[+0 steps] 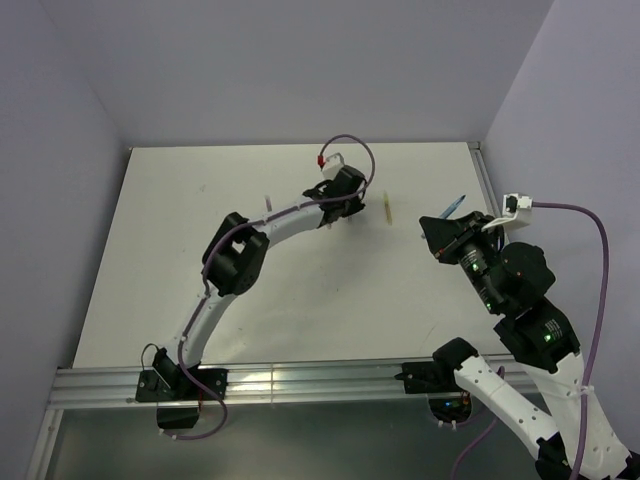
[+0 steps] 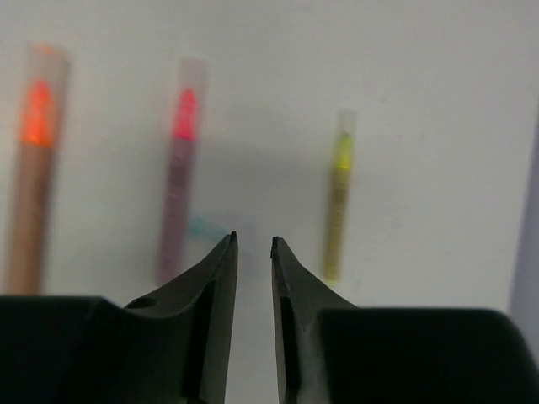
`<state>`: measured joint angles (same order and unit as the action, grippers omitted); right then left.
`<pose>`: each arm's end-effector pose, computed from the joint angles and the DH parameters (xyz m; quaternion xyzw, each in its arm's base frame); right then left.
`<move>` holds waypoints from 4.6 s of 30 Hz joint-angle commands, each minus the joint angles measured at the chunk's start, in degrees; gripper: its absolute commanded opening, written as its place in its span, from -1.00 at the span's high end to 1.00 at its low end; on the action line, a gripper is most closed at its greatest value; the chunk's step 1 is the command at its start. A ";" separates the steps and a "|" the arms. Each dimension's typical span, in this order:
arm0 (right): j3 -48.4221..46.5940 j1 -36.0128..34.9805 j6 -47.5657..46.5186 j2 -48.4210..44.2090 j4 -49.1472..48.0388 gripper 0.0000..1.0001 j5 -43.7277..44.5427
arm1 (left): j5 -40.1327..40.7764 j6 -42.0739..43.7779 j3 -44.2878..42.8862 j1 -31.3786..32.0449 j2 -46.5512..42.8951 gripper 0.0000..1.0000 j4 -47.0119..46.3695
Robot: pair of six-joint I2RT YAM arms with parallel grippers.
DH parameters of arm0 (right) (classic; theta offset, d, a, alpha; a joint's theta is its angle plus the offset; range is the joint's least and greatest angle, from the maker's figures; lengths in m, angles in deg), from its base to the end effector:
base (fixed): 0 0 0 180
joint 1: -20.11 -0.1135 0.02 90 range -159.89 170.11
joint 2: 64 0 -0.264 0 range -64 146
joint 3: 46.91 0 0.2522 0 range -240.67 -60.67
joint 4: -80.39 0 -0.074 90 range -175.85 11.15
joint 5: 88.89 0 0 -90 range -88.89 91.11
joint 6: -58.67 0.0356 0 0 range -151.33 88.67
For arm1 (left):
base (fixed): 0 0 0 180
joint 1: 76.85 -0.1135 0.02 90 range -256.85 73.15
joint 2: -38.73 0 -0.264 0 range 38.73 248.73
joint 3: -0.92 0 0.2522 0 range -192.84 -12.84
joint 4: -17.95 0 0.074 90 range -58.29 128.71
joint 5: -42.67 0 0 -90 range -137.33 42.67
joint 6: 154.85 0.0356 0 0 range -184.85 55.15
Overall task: Insert the pens into the pen caps
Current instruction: Insert the pen cap onto the pen.
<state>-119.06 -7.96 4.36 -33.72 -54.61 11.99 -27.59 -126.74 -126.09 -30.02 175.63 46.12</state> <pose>0.0814 0.0358 0.4090 0.1131 0.7170 0.3030 0.6176 0.3822 -0.3899 0.1843 -0.1905 0.8682 -0.2608 0.3766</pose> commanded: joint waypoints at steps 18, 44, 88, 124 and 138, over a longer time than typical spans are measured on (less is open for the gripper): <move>1.61 0.21 -0.17 3.11 -3.56 1.00 -1.64 | -18.78 66.97 -1.88 -1.56 -0.85 0.22 -7.21; 4.25 0.21 -0.70 3.29 -5.05 1.00 -0.41 | -22.48 86.31 -9.80 -2.27 4.51 -0.50 10.46; 5.92 0.30 -3.25 7.86 -8.13 1.00 -3.05 | -31.52 90.80 -19.55 -4.20 12.60 -0.36 16.52; 7.50 0.39 -3.08 4.88 -8.22 1.00 -4.37 | -40.83 85.19 -16.39 -1.13 13.49 0.96 21.80; 7.59 0.48 -4.83 1.71 -6.37 1.00 -4.81 | -41.94 34.84 36.56 -1.39 -22.45 1.00 -31.97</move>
<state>-111.65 -7.86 1.01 -32.19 -60.07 7.49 -72.83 -74.89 -97.70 -31.20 163.06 33.93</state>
